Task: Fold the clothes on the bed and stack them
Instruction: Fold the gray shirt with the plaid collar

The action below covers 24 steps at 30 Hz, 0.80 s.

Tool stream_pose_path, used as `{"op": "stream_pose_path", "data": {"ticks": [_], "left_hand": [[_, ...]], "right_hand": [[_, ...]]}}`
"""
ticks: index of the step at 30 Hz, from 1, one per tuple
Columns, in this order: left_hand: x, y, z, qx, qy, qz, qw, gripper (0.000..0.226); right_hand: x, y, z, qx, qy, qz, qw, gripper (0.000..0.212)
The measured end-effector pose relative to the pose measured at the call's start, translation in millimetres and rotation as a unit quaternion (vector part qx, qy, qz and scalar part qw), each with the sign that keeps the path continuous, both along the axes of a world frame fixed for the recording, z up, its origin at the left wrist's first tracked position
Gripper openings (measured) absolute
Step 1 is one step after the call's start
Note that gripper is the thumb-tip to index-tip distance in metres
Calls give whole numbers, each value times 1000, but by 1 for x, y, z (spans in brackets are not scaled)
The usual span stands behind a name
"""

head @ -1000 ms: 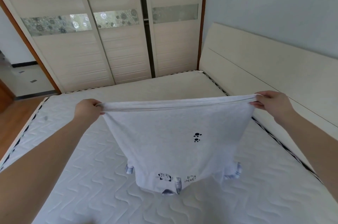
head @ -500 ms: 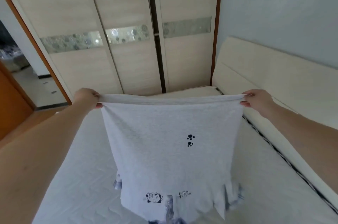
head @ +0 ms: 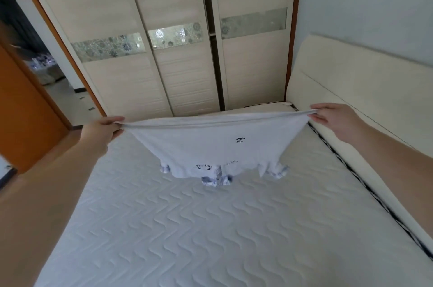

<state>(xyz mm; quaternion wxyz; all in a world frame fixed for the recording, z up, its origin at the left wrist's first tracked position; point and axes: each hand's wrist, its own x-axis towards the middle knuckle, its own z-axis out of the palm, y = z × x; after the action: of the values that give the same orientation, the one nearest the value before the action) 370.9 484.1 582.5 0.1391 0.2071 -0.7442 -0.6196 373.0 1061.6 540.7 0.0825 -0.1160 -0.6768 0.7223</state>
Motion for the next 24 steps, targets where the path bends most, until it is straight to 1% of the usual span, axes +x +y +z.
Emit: {"op": "stream_pose_path", "data": {"ticks": [3,5,8,11,13,15,16,18,21,24], "left_hand": [[47,-5,-85,14,-69,-11,997,18],[81,-3,-143,20,-98,-24,995,23],[130,8,-220,51,-125,-22,991,26],[181,22,-298,121,-150,18,981,16],[220,26,-356,137,-177,74,972,15],[263,26,-410,123,-217,108,962,15],[285,26,-436,112,-244,115,957,17],[329,25,-483,78,-297,116,945,17],[391,30,-535,-9,-352,104,930,19],[438,40,-564,-11,-354,118,928,21]], "right_hand": [[35,0,-61,-38,-45,9,998,26],[59,2,-107,-59,-80,-4,995,29],[97,6,-183,-67,-136,-37,988,26],[148,7,-262,-73,-196,-60,976,28],[190,9,-311,-62,-241,-67,966,27],[231,9,-354,-52,-291,-87,951,14],[251,9,-375,-51,-315,-100,942,11],[288,9,-418,-31,-364,-126,922,22],[339,10,-472,18,-438,-106,893,23],[382,9,-509,39,-489,-96,866,29]]}}
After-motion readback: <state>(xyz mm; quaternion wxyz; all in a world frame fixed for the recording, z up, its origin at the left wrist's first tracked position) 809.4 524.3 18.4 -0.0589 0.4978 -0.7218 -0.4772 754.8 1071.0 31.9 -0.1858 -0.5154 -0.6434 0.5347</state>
